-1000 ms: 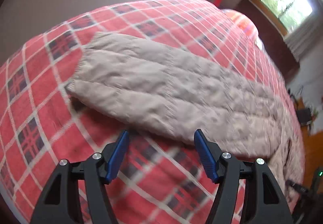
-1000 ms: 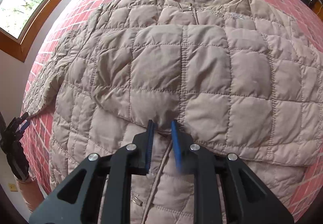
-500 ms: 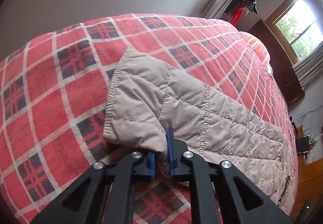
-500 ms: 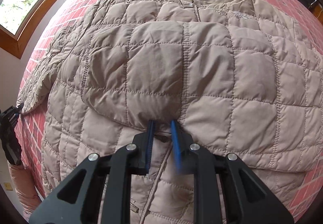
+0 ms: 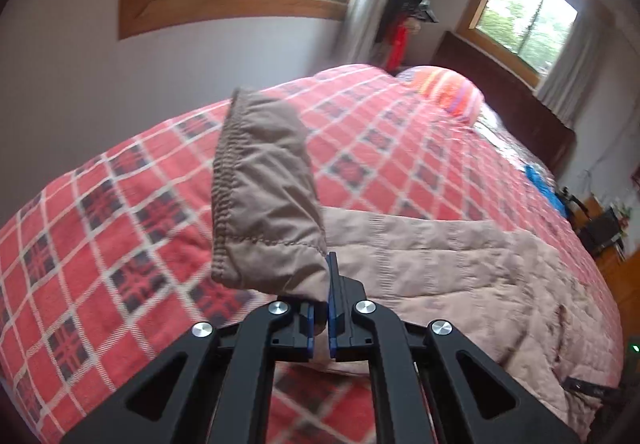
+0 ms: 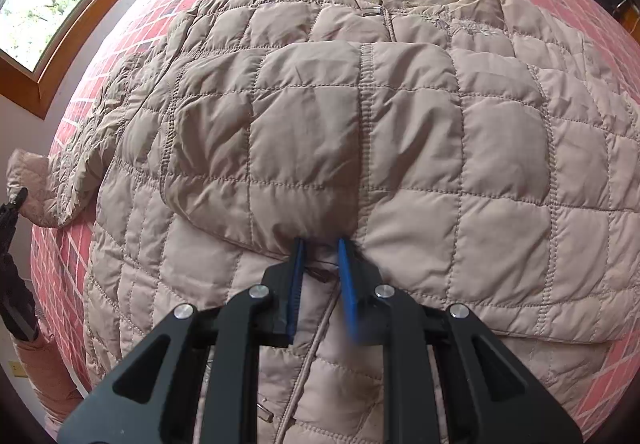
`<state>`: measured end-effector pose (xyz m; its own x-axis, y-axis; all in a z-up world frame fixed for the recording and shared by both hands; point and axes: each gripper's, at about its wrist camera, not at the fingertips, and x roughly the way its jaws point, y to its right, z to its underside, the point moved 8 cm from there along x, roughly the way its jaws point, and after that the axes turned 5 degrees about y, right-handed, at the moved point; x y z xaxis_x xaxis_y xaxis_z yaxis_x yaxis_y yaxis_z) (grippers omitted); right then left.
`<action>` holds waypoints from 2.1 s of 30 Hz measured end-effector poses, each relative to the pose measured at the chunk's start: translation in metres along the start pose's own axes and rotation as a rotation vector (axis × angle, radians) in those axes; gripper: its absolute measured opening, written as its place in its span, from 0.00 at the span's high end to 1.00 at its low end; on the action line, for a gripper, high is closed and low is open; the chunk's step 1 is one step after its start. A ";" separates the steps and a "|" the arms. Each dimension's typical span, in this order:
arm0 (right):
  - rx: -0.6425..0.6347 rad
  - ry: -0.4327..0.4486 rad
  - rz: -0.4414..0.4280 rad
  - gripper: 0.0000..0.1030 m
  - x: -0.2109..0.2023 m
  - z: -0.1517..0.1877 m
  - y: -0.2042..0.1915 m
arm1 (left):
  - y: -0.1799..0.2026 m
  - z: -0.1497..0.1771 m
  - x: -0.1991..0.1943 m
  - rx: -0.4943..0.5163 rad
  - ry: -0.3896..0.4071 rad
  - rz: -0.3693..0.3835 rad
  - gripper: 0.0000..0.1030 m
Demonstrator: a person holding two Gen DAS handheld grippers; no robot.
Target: Fold large clothes
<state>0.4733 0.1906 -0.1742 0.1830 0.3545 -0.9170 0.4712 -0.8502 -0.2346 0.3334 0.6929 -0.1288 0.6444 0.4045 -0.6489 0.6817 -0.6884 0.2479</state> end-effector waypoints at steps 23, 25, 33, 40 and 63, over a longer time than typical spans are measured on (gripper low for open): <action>-0.005 0.006 -0.010 0.82 0.000 -0.001 0.000 | 0.226 0.103 0.042 0.306 -0.231 0.291 0.94; -0.003 0.007 -0.007 0.82 0.001 -0.001 -0.001 | 0.225 0.110 0.046 0.291 -0.279 0.314 0.89; 0.007 0.004 -0.007 0.82 0.001 -0.001 -0.001 | 0.212 0.113 -0.012 0.220 -0.363 0.554 0.55; -0.015 0.029 -0.030 0.62 -0.012 -0.006 -0.027 | 0.114 0.056 -0.018 0.123 -0.207 0.363 0.48; -0.093 -0.087 -0.341 0.91 0.035 -0.010 -0.191 | 0.061 0.071 0.054 -0.071 -0.318 0.294 0.89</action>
<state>0.3988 0.3691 -0.1586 -0.0708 0.5739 -0.8159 0.5697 -0.6481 -0.5053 0.3854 0.6300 -0.1998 0.6835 -0.0155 -0.7298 0.5143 -0.6992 0.4965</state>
